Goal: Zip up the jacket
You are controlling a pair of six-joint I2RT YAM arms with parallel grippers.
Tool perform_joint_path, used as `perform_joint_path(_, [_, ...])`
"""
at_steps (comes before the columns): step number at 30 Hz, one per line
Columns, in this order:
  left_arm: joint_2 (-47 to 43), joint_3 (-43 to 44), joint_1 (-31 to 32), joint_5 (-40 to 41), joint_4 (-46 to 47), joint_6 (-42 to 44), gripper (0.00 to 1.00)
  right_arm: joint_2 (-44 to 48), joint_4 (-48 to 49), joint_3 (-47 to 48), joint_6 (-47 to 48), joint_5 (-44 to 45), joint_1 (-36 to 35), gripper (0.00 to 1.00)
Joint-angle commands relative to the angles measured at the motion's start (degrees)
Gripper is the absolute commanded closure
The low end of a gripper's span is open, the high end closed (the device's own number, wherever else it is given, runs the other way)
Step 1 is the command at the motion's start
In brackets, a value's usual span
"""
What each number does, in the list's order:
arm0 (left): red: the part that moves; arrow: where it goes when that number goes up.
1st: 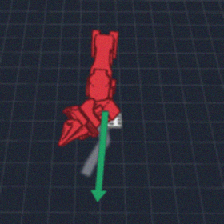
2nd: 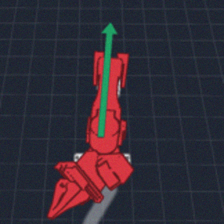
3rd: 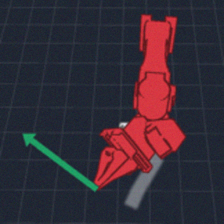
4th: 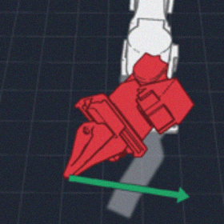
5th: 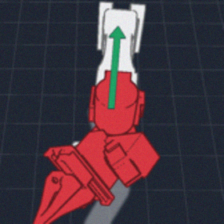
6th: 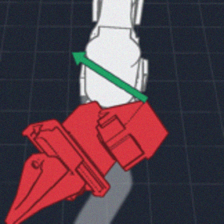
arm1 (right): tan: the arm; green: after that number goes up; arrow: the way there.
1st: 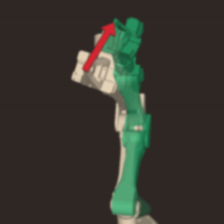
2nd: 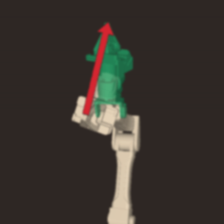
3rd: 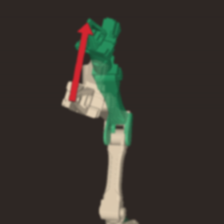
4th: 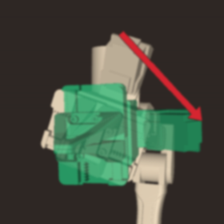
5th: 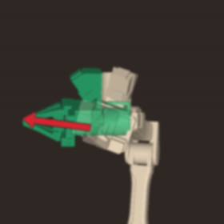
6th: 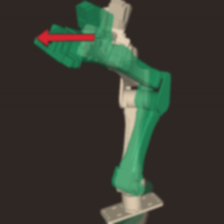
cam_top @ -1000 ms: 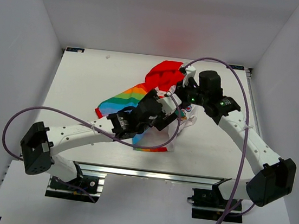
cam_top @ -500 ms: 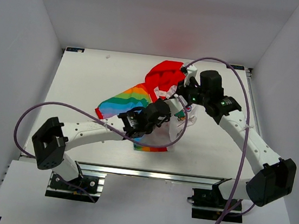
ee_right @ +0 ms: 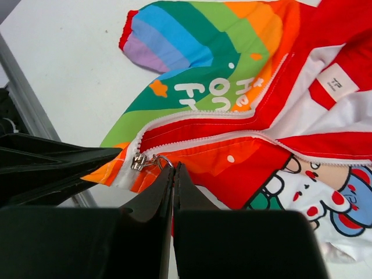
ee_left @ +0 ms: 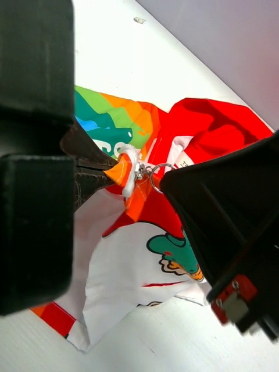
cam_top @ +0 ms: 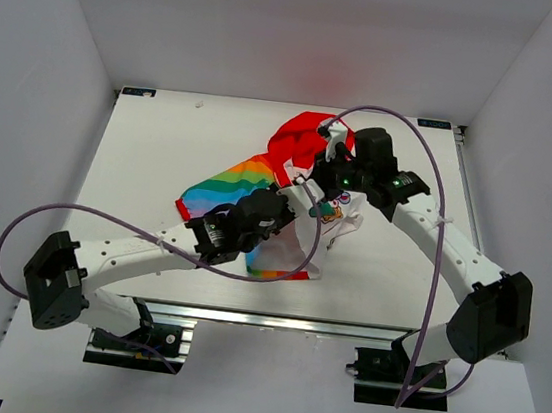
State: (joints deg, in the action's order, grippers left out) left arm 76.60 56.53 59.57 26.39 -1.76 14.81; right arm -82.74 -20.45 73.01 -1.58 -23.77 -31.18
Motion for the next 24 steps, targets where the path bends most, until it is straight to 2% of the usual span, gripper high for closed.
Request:
perform_joint_path(1, [-5.49, -1.33, 0.28, -4.15, 3.08, 0.57, 1.0, -1.9, 2.16, 2.49, 4.83, 1.8, 0.94, 1.0])
perform_joint_path(6, [-7.51, -2.22, 0.28, -6.35, -0.17, -1.18, 1.0, -1.55, 7.52, 0.47, 9.22, -1.71, 0.86, 1.0])
perform_joint_path(10, [-7.08, -3.09, 0.28, -3.9, -3.07, -4.16, 1.0, 2.22, 9.37, -1.46, 9.85, -2.69, 0.86, 1.0])
perform_joint_path(16, [-4.19, -2.05, 0.37, 1.37, -4.04, -6.46, 0.98, 4.78, -1.42, 1.16, 8.71, -1.89, 0.86, 1.0])
perform_joint_path(17, [-3.48, -0.47, 0.28, 2.43, -4.39, -6.46, 0.91, 4.69, -2.31, 1.51, 8.62, -2.42, 0.94, 1.0])
perform_joint_path(18, [-2.86, 0.41, 0.28, 2.7, -4.83, -6.37, 0.66, 4.69, -3.53, 1.61, 8.62, -3.12, 0.86, 1.0])
perform_joint_path(20, [-1.37, 1.73, 0.37, 3.66, -5.18, -5.5, 0.37, 4.52, -3.98, 1.61, 7.74, -4.61, 0.86, 1.0])
perform_joint_path(21, [-1.02, 2.61, 0.28, 3.93, -5.18, -5.23, 0.26, 4.43, -4.07, 1.87, 7.3, -4.88, 0.86, 1.0])
perform_joint_path(22, [-0.75, 2.97, 0.37, 4.28, -5.01, -4.79, 0.19, 4.17, -4.6, 2.13, 7.04, -5.14, 0.86, 1.0])
perform_joint_path(24, [-0.31, 3.49, 0.28, 4.98, -4.57, -4.18, 0.17, 3.9, -4.95, 2.83, 6.34, -4.88, 0.86, 1.0])
